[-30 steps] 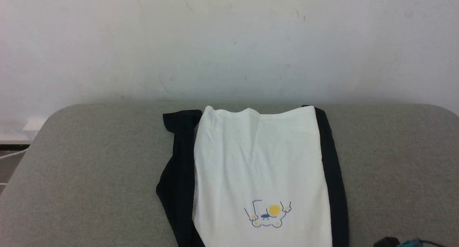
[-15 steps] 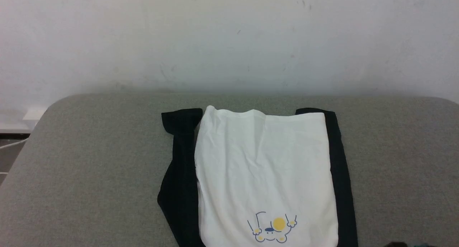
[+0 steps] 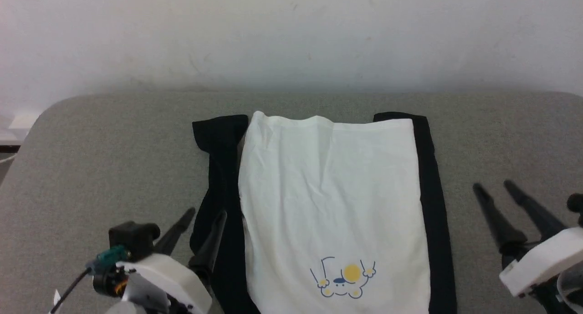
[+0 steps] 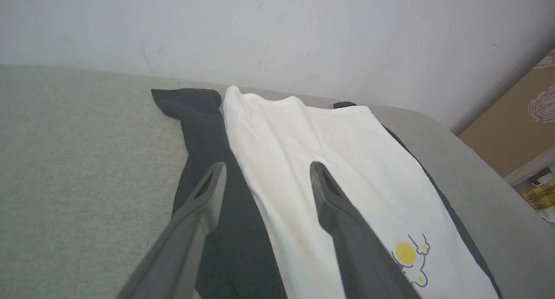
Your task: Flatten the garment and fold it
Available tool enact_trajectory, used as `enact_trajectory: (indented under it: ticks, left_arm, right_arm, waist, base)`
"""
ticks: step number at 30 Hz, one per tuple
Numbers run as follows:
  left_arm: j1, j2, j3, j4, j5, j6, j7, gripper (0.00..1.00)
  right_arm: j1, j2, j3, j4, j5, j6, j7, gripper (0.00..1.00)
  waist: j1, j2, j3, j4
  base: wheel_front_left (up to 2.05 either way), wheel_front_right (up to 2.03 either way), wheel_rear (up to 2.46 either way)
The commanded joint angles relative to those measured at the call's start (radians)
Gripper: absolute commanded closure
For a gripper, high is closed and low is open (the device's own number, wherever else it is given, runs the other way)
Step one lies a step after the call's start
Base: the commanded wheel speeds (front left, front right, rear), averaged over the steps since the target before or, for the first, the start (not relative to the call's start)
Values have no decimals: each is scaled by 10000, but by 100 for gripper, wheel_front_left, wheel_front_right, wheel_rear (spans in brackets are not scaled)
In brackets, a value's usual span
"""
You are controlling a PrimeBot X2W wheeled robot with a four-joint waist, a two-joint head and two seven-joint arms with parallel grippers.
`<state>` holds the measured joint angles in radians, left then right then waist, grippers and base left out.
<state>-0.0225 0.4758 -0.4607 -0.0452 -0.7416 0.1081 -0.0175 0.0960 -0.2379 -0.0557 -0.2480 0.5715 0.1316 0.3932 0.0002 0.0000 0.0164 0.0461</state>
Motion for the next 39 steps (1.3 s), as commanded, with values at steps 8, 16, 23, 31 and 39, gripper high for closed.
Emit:
enact_trajectory:
  ticks: [8, 16, 23, 31, 39]
  left_arm:
    - [-2978, -42, 217, 1009, 574, -340, 187, 0]
    - [-6519, 635, 159, 3598, 325, -1130, 2964, 0]
    - [-8471, 1033, 58, 5908, 44, -1233, 5380, 0]
    - [-9318, 1546, -43, 7522, 301, -1000, 6182, 0]
    - [-9408, 1546, -244, 8322, 351, -1207, 6277, 0]
  right_arm:
    - [-1317, 273, 150, 512, -2257, -9, -3455, 0]
    - [-2101, 684, 241, 438, -3086, -9, -4461, 0]
    - [-2350, 1011, 279, 580, -3234, -9, -4886, 0]
    - [-2425, 1200, 345, 993, -3189, -9, -5203, 0]
    - [-2491, 1289, 201, 1366, -3300, -9, -5329, 0]
  waist:
    - [-2, 0, 1694, -598]
    - [-2, 0, 3327, -1388]
    - [-2, 0, 4262, -1990]
    - [-2, 0, 4748, -2351]
    - [-2, 0, 4891, -2379]
  base:
    - [0, 0, 0]
    - [0, 0, 0]
    - [0, 0, 0]
    - [0, 0, 0]
    - [0, 0, 0]
